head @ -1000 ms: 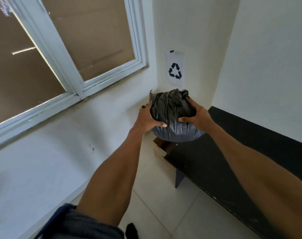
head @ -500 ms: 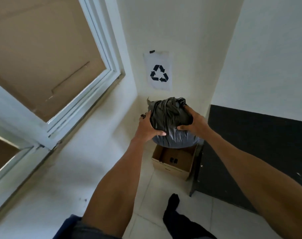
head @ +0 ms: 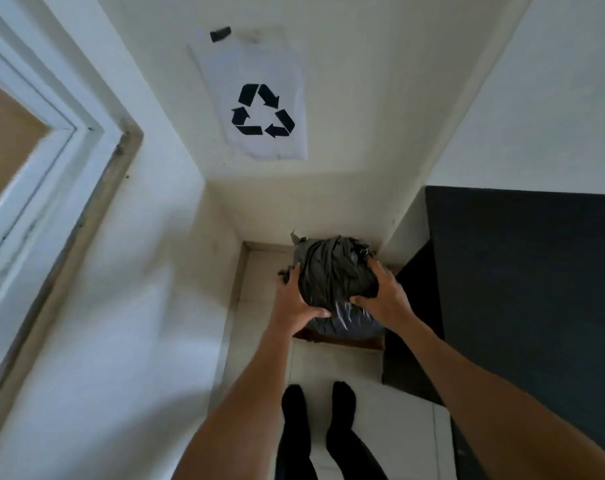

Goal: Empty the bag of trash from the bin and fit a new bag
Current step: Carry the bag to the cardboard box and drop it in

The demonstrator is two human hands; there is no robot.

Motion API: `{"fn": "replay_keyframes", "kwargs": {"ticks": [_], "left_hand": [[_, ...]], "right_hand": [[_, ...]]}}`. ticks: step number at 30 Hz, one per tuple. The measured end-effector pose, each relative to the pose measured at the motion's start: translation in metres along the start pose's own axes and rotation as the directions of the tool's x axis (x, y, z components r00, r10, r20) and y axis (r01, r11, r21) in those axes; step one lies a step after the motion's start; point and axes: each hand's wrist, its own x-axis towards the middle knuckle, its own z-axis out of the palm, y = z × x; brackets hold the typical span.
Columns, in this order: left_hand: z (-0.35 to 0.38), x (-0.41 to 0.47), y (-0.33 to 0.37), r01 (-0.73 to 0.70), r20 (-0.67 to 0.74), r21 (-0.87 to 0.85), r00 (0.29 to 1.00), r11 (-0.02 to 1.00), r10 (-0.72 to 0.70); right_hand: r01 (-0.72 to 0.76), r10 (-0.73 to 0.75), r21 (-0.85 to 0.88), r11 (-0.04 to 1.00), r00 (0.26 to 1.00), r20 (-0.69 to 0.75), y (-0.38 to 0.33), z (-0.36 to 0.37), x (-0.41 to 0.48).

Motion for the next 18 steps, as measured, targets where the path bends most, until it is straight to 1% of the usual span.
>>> {"fn": "replay_keyframes", "kwargs": {"ticks": [2, 6, 9, 11, 12, 14, 15, 18], "left_hand": [[0.025, 0.035, -0.027, -0.004, 0.042, 0.024, 0.999, 1.000, 0.003], [0.085, 0.093, -0.093, -0.031, 0.096, 0.020, 0.995, 0.999, 0.029], [0.133, 0.139, -0.153, 0.033, 0.102, -0.001, 0.994, 0.999, -0.033], [0.163, 0.166, -0.187, 0.099, 0.109, -0.020, 0.989, 0.995, -0.096], [0.179, 0.178, -0.203, 0.106, 0.097, -0.014, 0.990, 0.994, -0.104], [0.210, 0.201, -0.234, 0.132, 0.089, 0.031, 0.987, 0.991, -0.134], [0.225, 0.211, -0.247, 0.170, 0.091, 0.035, 0.981, 0.985, -0.173], [0.268, 0.241, -0.284, 0.259, 0.111, 0.008, 0.960, 0.966, -0.258]], "right_hand": [[-0.069, 0.069, 0.010, 0.998, 0.997, -0.018, 0.030, 0.036, 0.027], [-0.107, 0.108, 0.113, 0.988, 0.994, -0.004, 0.102, 0.113, 0.083], [-0.111, 0.114, 0.158, 0.981, 0.993, -0.009, 0.158, 0.168, 0.128], [-0.118, 0.122, 0.127, 0.985, 0.992, -0.025, 0.192, 0.202, 0.157], [-0.123, 0.127, 0.110, 0.986, 0.991, -0.030, 0.208, 0.219, 0.171], [-0.142, 0.144, 0.066, 0.988, 0.990, -0.013, 0.233, 0.249, 0.200], [-0.149, 0.150, 0.044, 0.988, 0.989, -0.009, 0.247, 0.264, 0.214], [-0.175, 0.177, -0.058, 0.983, 0.984, 0.032, 0.284, 0.305, 0.251]]}}
